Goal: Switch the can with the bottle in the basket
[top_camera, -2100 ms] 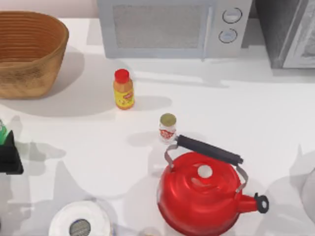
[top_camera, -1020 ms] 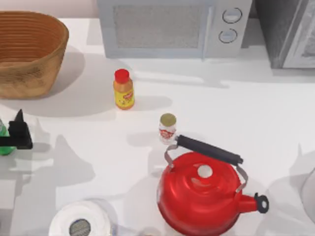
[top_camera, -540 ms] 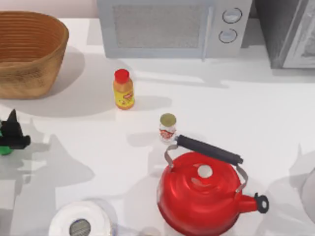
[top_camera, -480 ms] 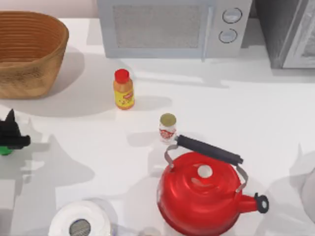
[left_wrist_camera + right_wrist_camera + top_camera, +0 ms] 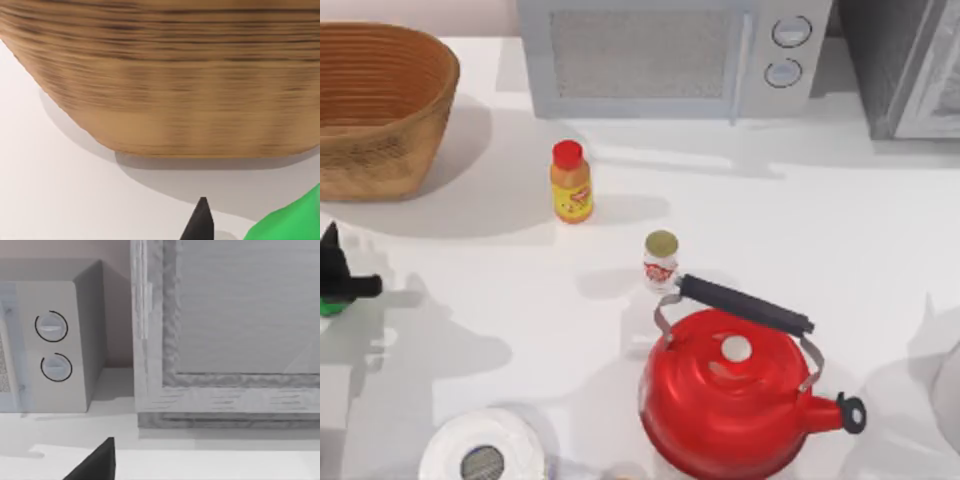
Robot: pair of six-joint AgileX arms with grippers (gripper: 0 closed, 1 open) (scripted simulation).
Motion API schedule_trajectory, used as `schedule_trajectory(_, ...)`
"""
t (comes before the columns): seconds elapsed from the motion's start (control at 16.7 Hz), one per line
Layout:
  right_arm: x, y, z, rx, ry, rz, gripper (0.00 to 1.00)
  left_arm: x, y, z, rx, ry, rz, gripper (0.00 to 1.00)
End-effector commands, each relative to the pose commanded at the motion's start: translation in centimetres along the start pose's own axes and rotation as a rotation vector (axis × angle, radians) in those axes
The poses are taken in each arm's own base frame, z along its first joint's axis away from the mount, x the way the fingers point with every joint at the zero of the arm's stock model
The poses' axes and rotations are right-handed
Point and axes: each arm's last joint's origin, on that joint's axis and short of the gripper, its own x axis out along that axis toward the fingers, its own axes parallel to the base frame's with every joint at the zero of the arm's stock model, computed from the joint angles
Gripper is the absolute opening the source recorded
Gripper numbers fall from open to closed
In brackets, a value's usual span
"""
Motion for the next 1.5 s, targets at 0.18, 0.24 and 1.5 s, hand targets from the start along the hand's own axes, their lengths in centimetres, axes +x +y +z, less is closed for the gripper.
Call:
schedule_trajectory(0.18, 0.0, 0.0, 0.0, 0.000, 0.000, 0.000, 1.00, 0.0, 0.0, 0.0, 0.000, 0.000, 0.000, 0.00)
schedule_trajectory(0.24, 0.0, 0.0, 0.0, 0.000, 0.000, 0.000, 1.00, 0.0, 0.0, 0.0, 0.000, 0.000, 0.000, 0.00)
schedule_trajectory(1.5, 0.0, 0.0, 0.0, 0.000, 0.000, 0.000, 1.00, 0.9, 1.8, 23.6, -0.009, -0.182, 0.161, 0.00)
